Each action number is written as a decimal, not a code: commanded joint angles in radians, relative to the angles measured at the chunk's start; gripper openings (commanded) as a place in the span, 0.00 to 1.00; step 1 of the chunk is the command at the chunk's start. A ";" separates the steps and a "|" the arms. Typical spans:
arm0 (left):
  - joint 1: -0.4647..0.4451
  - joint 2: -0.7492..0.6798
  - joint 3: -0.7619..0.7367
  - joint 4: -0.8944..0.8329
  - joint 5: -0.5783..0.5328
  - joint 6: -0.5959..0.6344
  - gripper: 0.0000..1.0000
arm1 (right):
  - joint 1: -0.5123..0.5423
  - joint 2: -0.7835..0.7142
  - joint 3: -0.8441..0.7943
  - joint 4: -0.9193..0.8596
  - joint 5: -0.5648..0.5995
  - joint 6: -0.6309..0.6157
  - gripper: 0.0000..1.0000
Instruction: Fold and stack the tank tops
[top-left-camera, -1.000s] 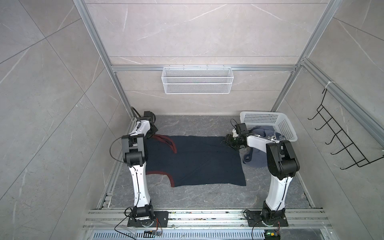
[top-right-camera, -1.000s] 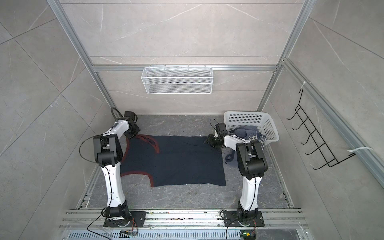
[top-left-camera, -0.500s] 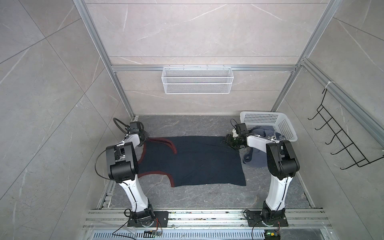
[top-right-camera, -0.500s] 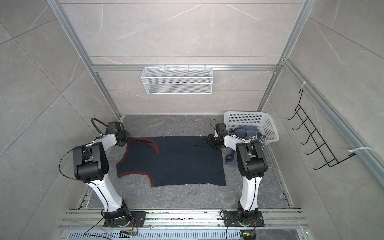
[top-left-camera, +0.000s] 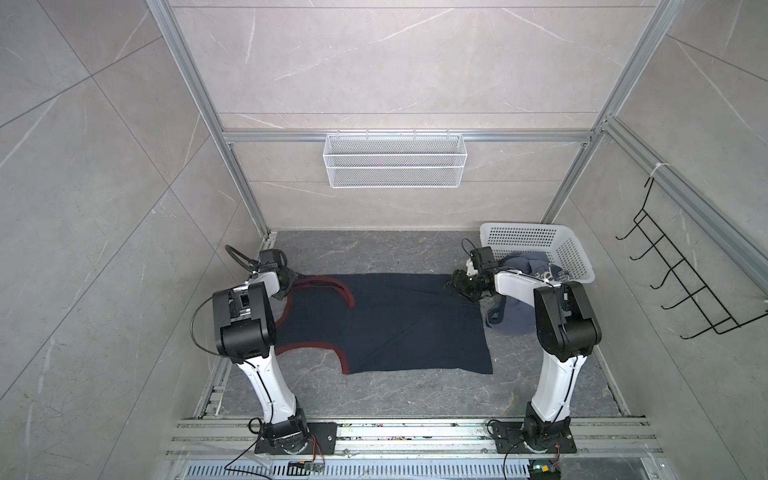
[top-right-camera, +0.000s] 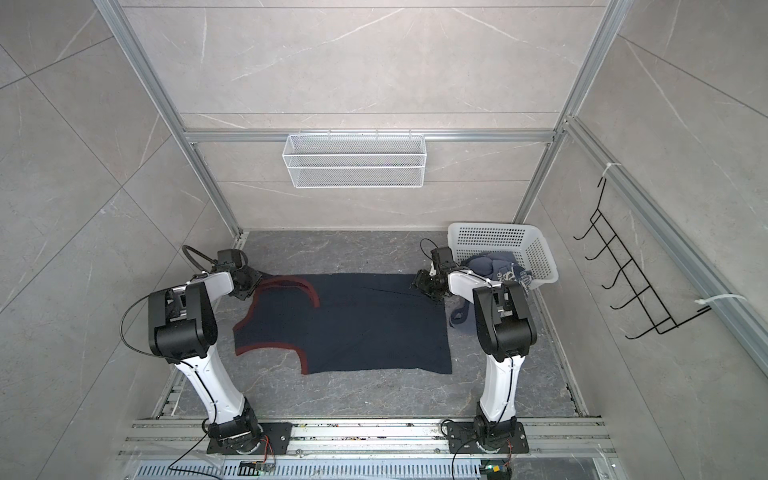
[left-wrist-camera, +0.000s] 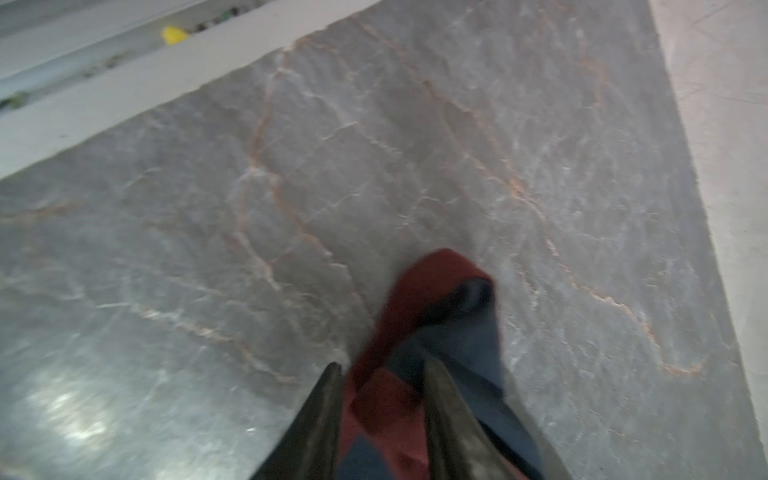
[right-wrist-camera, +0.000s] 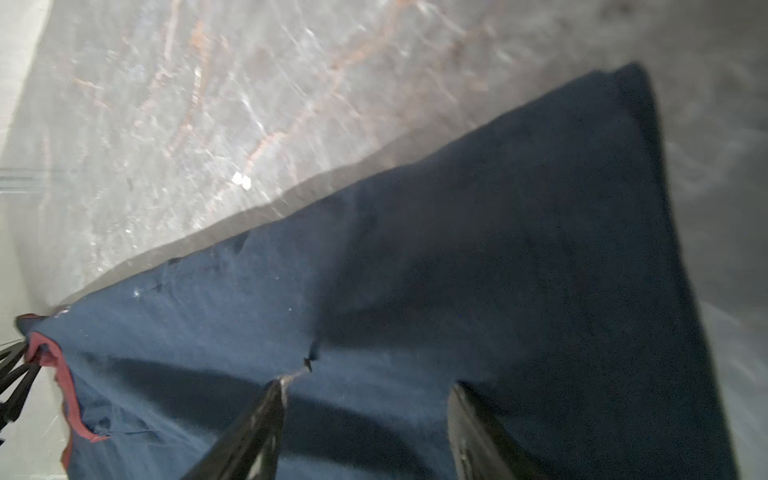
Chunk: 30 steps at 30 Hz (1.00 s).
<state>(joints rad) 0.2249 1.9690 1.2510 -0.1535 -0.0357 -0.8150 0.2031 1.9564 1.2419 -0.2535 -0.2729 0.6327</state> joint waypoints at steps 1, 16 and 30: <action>0.026 -0.028 -0.019 -0.049 -0.023 -0.077 0.39 | 0.000 -0.061 -0.022 -0.100 0.046 -0.019 0.65; -0.061 -0.303 -0.025 -0.194 0.019 0.043 0.55 | 0.084 -0.264 -0.034 -0.234 0.099 -0.092 0.66; -0.472 -0.828 -0.487 -0.485 -0.010 -0.019 0.59 | 0.110 -0.695 -0.388 -0.459 0.119 -0.026 0.66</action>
<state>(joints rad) -0.1944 1.2266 0.8196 -0.4999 -0.0257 -0.8112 0.3092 1.3235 0.9112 -0.6090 -0.1776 0.5690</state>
